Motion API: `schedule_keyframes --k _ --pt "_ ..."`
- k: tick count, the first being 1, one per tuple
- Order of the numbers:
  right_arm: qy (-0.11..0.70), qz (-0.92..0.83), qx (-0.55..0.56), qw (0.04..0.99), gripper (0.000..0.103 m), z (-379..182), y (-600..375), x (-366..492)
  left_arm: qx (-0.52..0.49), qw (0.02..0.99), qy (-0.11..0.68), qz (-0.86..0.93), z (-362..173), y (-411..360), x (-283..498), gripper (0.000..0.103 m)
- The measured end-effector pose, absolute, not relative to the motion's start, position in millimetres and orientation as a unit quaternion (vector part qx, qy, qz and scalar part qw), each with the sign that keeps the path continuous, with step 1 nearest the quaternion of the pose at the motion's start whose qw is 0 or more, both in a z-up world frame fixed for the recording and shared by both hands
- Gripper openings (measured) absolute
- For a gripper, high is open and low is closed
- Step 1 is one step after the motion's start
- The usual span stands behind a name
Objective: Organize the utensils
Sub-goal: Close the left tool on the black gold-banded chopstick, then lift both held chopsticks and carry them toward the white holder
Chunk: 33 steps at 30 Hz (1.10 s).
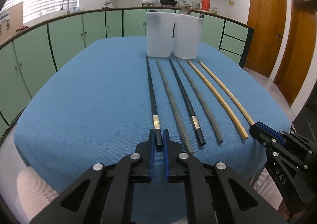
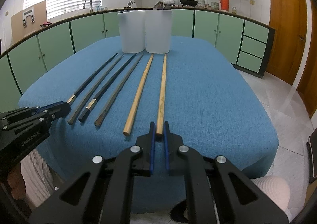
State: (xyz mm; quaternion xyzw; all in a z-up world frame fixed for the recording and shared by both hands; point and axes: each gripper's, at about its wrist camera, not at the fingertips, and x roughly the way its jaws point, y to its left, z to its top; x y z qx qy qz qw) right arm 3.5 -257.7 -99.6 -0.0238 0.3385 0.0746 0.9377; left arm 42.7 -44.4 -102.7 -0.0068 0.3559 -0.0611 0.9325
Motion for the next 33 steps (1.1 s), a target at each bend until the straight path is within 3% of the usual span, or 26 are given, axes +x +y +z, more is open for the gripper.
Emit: schedule_keyframes --k 19,33 --pt "0.332 0.065 -0.025 0.941 0.006 -87.8 -262.2 -1.5 0.0 0.933 0.357 -0.054 -94.3 -48.8 41.1 0.007" --pt "0.275 0.057 -0.043 0.959 0.006 -41.4 -271.6 -9.1 0.005 0.962 0.269 -0.049 -31.7 -35.9 19.4 0.006"
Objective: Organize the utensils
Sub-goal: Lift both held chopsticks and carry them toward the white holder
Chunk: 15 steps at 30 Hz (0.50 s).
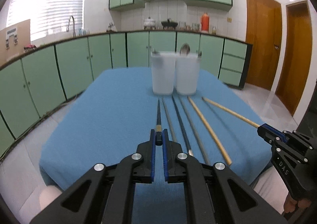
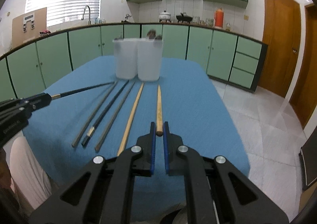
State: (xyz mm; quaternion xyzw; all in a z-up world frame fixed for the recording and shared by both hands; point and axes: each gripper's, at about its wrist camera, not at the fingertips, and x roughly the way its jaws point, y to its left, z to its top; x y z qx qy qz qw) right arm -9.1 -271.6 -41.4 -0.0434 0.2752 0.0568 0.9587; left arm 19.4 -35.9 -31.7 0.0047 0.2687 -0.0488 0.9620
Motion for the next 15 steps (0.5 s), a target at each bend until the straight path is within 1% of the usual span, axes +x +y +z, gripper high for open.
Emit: schedule_keyframes --k 15 --pt "0.191 0.071 -0.052 0.978 0.006 36.9 -284.3 -3.0 -0.005 0.981 0.184 -0.055 38.3 -35.0 32.2 0.006"
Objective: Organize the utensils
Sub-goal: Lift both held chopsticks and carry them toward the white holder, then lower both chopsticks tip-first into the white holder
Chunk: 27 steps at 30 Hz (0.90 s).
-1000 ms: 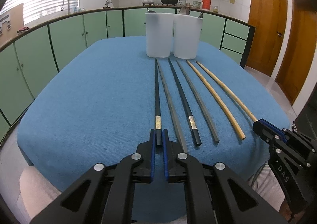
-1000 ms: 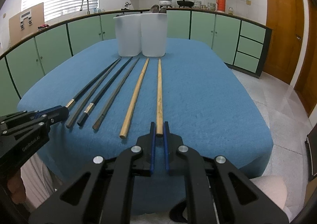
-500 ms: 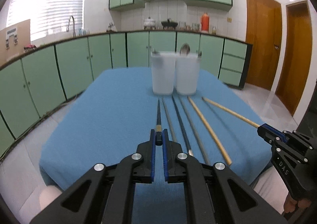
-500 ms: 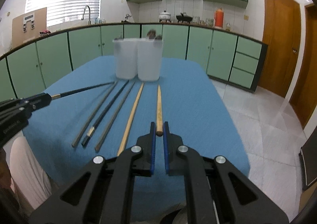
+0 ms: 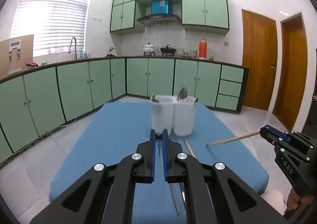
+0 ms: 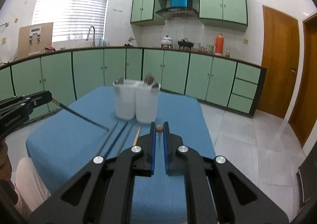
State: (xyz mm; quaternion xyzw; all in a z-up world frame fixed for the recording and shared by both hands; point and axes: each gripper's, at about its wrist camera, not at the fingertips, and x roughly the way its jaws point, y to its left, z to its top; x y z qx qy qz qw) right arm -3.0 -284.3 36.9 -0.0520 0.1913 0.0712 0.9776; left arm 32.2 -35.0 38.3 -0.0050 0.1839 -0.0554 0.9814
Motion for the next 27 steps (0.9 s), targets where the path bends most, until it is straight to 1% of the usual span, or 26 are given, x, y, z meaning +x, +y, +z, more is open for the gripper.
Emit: schedule_keyframes --k 8,18,24,27 --pt "0.179 0.092 -0.052 0.978 0.006 67.4 -284.3 14.3 -0.019 0.983 0.169 -0.069 66.5 -31.7 49.9 0.006" --pt "0.19 0.135 -0.041 0.972 0.006 96.1 -289.6 47.0 -0.024 0.982 0.167 -0.081 87.9 -26.8 72.4 0.006" --pt "0.178 0.155 -0.033 0.971 0.006 118.0 -292.4 57.6 -0.026 0.983 0.158 -0.085 101.0 -24.8 84.8 0.006" --pt "0.166 0.172 -0.023 0.971 0.006 137.5 -294.6 62.6 -0.028 0.985 0.147 -0.087 111.9 -20.7 91.0 0.006"
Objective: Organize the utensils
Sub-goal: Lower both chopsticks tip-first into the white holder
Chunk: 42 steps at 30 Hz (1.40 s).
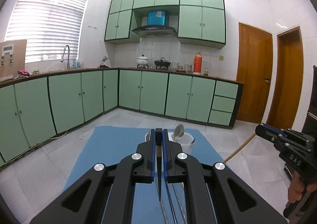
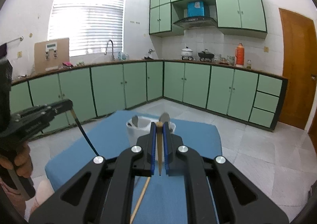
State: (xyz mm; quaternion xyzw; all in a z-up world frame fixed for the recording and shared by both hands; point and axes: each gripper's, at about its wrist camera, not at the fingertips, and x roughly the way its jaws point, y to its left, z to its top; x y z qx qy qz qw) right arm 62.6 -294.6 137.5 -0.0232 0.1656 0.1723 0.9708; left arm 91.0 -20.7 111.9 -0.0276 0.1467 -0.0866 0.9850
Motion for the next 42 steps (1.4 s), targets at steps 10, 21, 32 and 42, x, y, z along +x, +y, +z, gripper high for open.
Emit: schedule_keyframes --k 10,21,32,42 --pt "0.108 0.185 -0.018 0.977 0.006 204.4 -294.2 91.4 -0.028 0.993 0.07 -0.095 177.0 -27.5 114.3 0.006" --pt "0.124 0.179 -0.016 0.976 0.006 211.2 -286.1 161.4 -0.026 0.996 0.031 -0.081 197.8 -46.5 181.6 0.006" --pt "0.177 0.184 -0.006 0.967 0.006 163.3 -273.0 224.5 -0.032 0.993 0.085 -0.075 151.5 -54.5 262.2 0.006" --pt "0.215 0.184 0.006 0.959 0.006 123.9 -262.7 252.0 -0.025 0.988 0.135 -0.067 106.3 -54.0 296.0 0.006"
